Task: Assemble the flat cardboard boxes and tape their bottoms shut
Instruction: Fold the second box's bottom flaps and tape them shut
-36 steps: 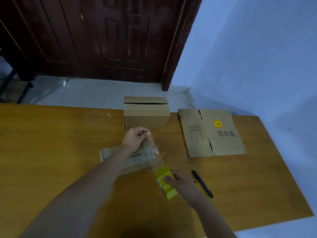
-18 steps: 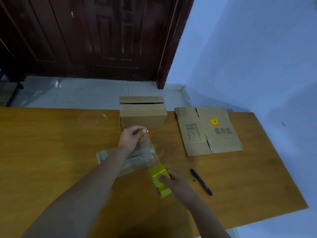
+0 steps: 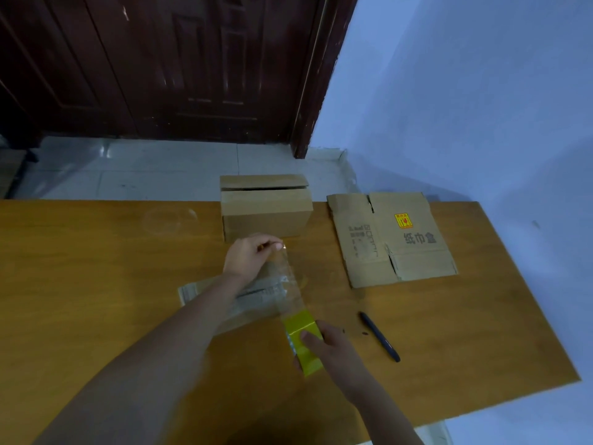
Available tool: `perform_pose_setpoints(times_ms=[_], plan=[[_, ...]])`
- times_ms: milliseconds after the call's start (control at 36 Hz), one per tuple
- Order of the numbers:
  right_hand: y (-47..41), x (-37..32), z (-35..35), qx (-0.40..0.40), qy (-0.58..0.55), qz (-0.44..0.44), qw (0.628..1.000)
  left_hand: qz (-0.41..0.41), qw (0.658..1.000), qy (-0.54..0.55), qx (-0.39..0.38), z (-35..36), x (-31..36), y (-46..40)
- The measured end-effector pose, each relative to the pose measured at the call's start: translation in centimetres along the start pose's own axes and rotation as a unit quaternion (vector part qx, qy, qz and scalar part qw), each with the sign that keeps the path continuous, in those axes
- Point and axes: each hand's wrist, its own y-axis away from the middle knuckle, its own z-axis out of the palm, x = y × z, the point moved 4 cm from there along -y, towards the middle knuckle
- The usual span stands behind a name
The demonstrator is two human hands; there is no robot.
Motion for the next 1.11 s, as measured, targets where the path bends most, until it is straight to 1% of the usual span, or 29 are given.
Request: perform_pose_setpoints(times_ms=[167, 472, 694, 833, 917, 1111], plan=[[-0.4, 0.5, 0.0, 0.010, -0.013, 0.010, 1.000, -0.006, 1.000, 0.007, -0.014, 0.3, -0.3, -0.4], [-0.9, 0.4, -0.3, 0.017, -0.007, 0.010, 1.000, -0.045, 0.999, 0.010, 0.005, 0.4, -0.7, -0.4], [-1.3, 1.1, -0.4, 0.012, -0.013, 0.014, 1.000, -0.054, 0.998, -0.021, -0.013, 0.6, -0.8, -0.6], [-1.6, 1.4, -0.2, 0.006, -0.019, 0.014, 1.000, -0.062, 0.998, -0.020, -0.012, 0.6, -1.0, -0.9], [-1.7, 1.3, -0.1, 0.005, -0.042, 0.018, 0.999, -0.063, 0.998, -0.018, -0.012, 0.6, -1.2, -0.9], [-2.2, 1.8, 0.0, 0.003, -0.042, 0.016, 0.999, -0.068, 0.997, -0.045, -0.018, 0.6, -1.0, -1.0]])
